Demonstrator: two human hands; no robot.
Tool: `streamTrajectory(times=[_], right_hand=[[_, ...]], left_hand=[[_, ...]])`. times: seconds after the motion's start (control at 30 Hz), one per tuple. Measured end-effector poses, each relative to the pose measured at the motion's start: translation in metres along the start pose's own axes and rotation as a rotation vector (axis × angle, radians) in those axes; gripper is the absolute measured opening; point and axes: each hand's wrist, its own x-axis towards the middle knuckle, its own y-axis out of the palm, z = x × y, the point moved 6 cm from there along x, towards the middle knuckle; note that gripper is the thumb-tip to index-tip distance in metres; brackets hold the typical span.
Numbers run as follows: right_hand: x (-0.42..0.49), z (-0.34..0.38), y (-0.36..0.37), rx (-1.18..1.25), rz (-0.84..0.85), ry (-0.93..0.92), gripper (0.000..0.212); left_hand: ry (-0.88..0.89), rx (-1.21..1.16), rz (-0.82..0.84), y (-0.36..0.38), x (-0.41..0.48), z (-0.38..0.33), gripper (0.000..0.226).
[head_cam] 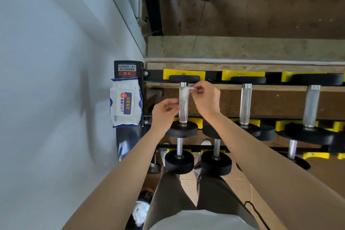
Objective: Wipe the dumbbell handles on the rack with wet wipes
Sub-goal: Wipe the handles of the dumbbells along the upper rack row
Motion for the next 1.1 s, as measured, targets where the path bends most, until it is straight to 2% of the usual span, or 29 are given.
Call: streamTrajectory(times=[0.17, 0.33, 0.4, 0.53, 0.63, 0.7, 0.77, 0.83, 0.9, 1.0, 1.1], right_hand=[[-0.024, -0.009, 0.011, -0.051, 0.142, 0.003, 0.005], [-0.062, -0.019, 0.01, -0.095, 0.276, -0.069, 0.007], [-0.052, -0.015, 0.007, -0.1, 0.252, -0.079, 0.009], [-0.018, 0.005, 0.003, -0.049, 0.074, -0.115, 0.02], [-0.029, 0.019, 0.018, -0.089, 0.152, -0.273, 0.02], [-0.044, 0.015, 0.024, -0.111, 0.209, -0.311, 0.019], [-0.054, 0.006, 0.024, -0.112, 0.243, -0.278, 0.02], [-0.058, 0.001, 0.022, -0.078, 0.259, -0.221, 0.023], [-0.057, -0.005, 0.017, 0.008, 0.235, -0.097, 0.024], [-0.052, -0.015, 0.012, 0.136, 0.155, 0.124, 0.032], [-0.054, -0.02, 0.021, 0.167, 0.2, 0.219, 0.052]], left_hand=[[0.001, -0.026, -0.011, 0.0, -0.004, -0.003, 0.023], [0.009, -0.018, 0.013, 0.0, -0.004, -0.003, 0.031], [0.018, -0.009, 0.011, -0.001, -0.004, -0.005, 0.031], [-0.015, -0.138, -0.016, -0.003, -0.006, -0.006, 0.03], [0.059, -0.073, -0.101, -0.011, -0.007, -0.012, 0.038], [0.141, 0.026, -0.15, -0.017, -0.011, -0.021, 0.044], [0.194, 0.094, -0.13, -0.016, -0.013, -0.025, 0.046], [0.211, 0.206, -0.041, -0.008, -0.013, -0.022, 0.038], [0.205, 0.256, 0.02, -0.002, -0.012, -0.016, 0.03], [0.231, 0.295, -0.032, -0.001, -0.009, -0.02, 0.014], [0.216, 0.227, -0.144, -0.01, 0.005, -0.032, 0.008]])
